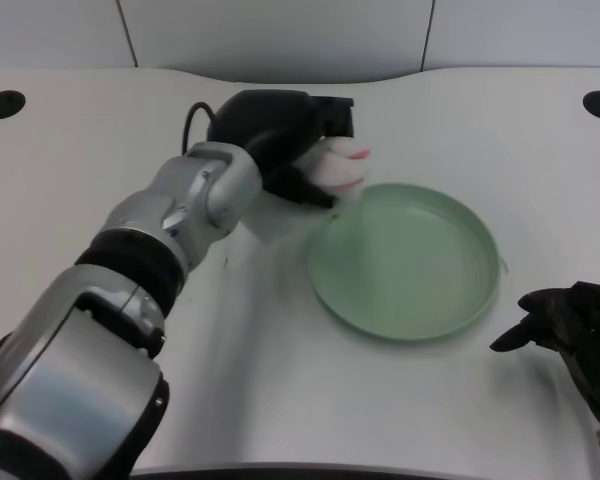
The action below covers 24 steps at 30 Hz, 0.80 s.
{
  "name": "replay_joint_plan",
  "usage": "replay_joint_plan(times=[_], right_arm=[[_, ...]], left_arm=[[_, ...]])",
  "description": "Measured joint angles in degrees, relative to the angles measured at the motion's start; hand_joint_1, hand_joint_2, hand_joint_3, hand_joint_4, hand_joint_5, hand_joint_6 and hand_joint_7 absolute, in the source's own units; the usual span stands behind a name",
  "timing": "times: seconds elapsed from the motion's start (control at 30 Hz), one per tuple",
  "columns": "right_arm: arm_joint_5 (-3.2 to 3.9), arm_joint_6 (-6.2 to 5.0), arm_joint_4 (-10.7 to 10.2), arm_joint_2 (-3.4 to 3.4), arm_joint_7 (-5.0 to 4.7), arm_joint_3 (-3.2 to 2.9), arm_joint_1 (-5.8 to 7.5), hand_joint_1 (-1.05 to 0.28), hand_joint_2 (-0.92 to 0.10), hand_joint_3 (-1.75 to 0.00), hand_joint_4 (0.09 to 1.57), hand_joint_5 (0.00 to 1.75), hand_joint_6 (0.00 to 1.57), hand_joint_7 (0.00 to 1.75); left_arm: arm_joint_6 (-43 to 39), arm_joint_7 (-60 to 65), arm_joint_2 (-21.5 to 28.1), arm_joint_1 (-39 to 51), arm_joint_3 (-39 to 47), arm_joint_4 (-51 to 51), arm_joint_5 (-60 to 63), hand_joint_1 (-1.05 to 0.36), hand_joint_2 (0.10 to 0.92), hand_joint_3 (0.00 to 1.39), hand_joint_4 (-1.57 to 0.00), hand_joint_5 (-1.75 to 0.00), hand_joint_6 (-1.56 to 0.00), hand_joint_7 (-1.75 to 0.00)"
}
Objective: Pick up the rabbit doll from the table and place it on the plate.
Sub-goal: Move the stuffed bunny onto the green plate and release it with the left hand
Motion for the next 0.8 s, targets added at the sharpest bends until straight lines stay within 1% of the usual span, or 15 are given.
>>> replay_joint_plan(times=[0.03,0.07,0.13,0.2,0.23,0.33,0.4,0.43,0.5,0.53,0.57,0.6,0.67,0.77,0.8], right_arm=[[-0.21,0.0,0.0,0.32,-0.41,0.1,0.0,-1.05,-0.82,0.0,1.35,0.77,1.57,0.3],[-0.57,0.0,0.0,0.45,-0.77,0.22,0.06,-1.05,-0.82,0.0,1.36,0.77,1.57,0.3],[-0.97,-0.02,0.0,0.45,-1.23,0.33,0.22,-1.05,-0.83,0.0,1.36,0.77,1.57,0.31],[-1.37,-0.06,0.0,0.45,-1.45,0.4,0.37,-1.05,-0.83,0.0,1.36,0.77,1.57,0.31],[-1.49,-0.15,0.0,0.44,-1.45,0.41,0.53,-1.05,-0.83,0.0,1.36,0.77,1.57,0.31],[-1.55,-0.39,0.0,0.45,-1.08,0.43,0.88,-1.05,-0.83,-0.01,1.36,0.76,1.57,0.3],[-1.49,-0.45,0.0,0.63,-0.15,0.61,0.93,-1.05,-0.83,0.0,1.35,0.76,1.57,0.3],[-1.43,-0.44,-0.1,0.72,0.04,0.65,1.01,-1.05,-0.82,0.0,1.36,0.76,1.57,0.29],[-1.32,-0.43,-0.4,0.99,0.16,0.65,1.31,-1.05,-0.82,0.0,1.36,0.75,1.57,0.29],[-1.31,-0.44,-0.6,1.13,0.14,0.66,1.44,-1.05,-0.82,0.0,1.36,0.75,1.57,0.3],[-1.34,-0.45,-0.6,1.23,0.11,0.67,1.58,-1.05,-0.82,0.0,1.36,0.75,1.57,0.3],[-1.45,-0.45,-0.7,1.35,-0.03,0.71,1.7,-1.05,-0.82,0.0,1.36,0.75,1.57,0.3],[-1.73,-0.45,-1.0,1.69,-0.47,0.92,2.04,-1.05,-0.82,0.0,1.36,0.75,1.57,0.31],[-2.02,-0.45,-1.4,2.07,-1.28,1.64,2.36,-1.05,-0.82,0.0,1.37,0.74,1.57,0.32],[-2.07,-0.45,-1.6,2.14,-1.46,1.83,2.39,-1.05,-0.82,0.0,1.37,0.74,1.57,0.32]], left_arm=[[0.0,0.0,-0.8,-0.3,-0.2,0.0,0.0,-0.09,0.871,0.07,-0.84,-1.75,-0.67,-1.75],[0.0,0.0,-1.7,-0.6,-0.7,0.1,0.2,-0.08,0.872,0.07,-0.85,-1.75,-0.68,-1.75],[-0.1,0.0,-3.0,-0.9,-1.3,0.2,0.8,-0.08,0.871,0.07,-0.87,-1.75,-0.69,-1.75],[-0.1,0.0,-3.7,-0.9,-1.5,0.3,1.0,-0.08,0.871,0.08,-0.87,-1.75,-0.7,-1.75],[0.0,0.0,-4.1,-1.0,-1.6,0.6,1.0,-0.13,0.89,0.09,-0.83,-1.75,-0.69,-1.75],[0.5,0.0,-6.8,-1.4,-1.8,1.8,1.0,-0.17,0.897,0.1,-0.82,-1.75,-0.69,-1.75],[0.8,0.0,-8.5,-1.5,-1.9,2.3,1.0,-0.16,0.881,0.1,-0.77,-1.75,-0.66,-1.75],[0.9,-0.4,-9.3,-1.7,-1.9,2.4,1.0,-0.15,0.872,0.1,-0.78,-1.75,-0.68,-1.75],[0.9,-1.8,-10.3,-2.1,-1.7,2.7,0.7,-0.14,0.868,0.11,-0.79,-1.75,-0.69,-1.75],[1.1,-2.5,-10.7,-2.2,-1.4,2.8,0.5,-0.14,0.87,0.12,-0.74,-1.75,-0.66,-1.75],[1.4,-3.1,-11.2,-2.3,-1.2,2.9,0.2,-0.14,0.871,0.13,-0.69,-1.73,-0.64,-1.74],[1.7,-3.5,-11.6,-2.3,-1.0,3.0,-0.2,-0.15,0.871,0.13,-0.67,-1.64,-0.61,-1.72],[2.1,-3.7,-12.3,-2.3,-1.0,3.4,-0.3,-0.18,0.861,0.14,-0.67,-1.46,-0.62,-1.55],[2.1,-4.0,-13.0,-2.3,-1.0,3.9,-0.3,-0.18,0.844,0.15,-0.71,-1.44,-0.65,-1.48],[2.1,-4.0,-13.2,-2.3,-1.0,4.0,-0.3,-0.19,0.843,0.15,-0.68,-1.39,-0.64,-1.41]])
